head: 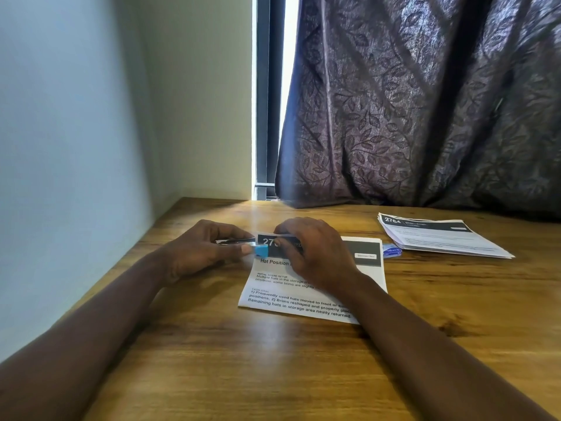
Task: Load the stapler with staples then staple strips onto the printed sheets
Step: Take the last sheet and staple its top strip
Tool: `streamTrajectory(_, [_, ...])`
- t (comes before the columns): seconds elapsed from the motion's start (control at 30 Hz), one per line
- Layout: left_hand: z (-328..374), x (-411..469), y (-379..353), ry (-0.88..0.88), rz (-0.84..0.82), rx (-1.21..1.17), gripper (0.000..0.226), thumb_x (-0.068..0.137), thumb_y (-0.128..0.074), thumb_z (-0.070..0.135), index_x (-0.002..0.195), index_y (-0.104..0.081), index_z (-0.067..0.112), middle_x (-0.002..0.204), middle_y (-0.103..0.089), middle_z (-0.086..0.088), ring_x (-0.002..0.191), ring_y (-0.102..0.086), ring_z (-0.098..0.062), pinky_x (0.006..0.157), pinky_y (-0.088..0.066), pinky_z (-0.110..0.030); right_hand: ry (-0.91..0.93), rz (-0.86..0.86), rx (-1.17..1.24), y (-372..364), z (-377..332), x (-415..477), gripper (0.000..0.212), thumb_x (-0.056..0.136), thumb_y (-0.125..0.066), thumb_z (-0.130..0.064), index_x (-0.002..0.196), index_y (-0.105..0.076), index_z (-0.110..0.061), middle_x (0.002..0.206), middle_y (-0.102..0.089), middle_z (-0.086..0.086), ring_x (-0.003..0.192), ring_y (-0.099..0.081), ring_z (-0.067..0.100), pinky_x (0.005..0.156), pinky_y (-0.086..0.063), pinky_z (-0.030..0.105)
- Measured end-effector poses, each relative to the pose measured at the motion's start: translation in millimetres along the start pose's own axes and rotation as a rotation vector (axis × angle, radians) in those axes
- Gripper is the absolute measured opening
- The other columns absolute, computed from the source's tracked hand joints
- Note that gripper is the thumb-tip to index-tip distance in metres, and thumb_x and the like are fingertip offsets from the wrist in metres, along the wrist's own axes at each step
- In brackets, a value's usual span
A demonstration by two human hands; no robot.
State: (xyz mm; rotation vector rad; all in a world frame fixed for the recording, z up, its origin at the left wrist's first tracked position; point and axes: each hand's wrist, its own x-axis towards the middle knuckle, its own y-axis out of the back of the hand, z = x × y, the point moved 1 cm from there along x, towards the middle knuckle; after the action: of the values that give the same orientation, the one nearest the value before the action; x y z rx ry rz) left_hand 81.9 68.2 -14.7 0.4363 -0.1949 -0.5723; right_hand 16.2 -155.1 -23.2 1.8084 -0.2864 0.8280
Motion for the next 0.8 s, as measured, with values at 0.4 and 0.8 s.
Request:
streamTrajectory(0.4, [-2.0,4.5,-7.2,-0.063,0.061,0.031,0.013,0.088,-0.075,0.030,0.100,-0.079,0.032,0.100,-0.076,0.025,0.111,-0.066,-0.012,0.098,-0.053,-0.031,-0.006,-0.044,-0.012,-0.7,-2.9,-0.7,0.016,0.097,-0.062,-0.031,0.109,-0.069,-0.023,0.099,-0.071,-0.004,0.087,-0.056,0.011,0.076,-0.039,0.027])
streamTrajectory(0.8, [-6.7,10.8,-9.7,-0.132,0.111,0.298,0.021,0.095,-0.069,0.031,0.116,-0.073,0.027,0.117,-0.074,0.010,0.109,-0.067,-0.011,0.099,-0.056,-0.039,-0.026,-0.087,-0.017,-3.8,-3.4,-0.1,0.019,0.096,-0.064,-0.030,0.113,-0.069,-0.023,0.105,-0.072,-0.003,0.093,-0.058,0.012,0.081,-0.044,0.027])
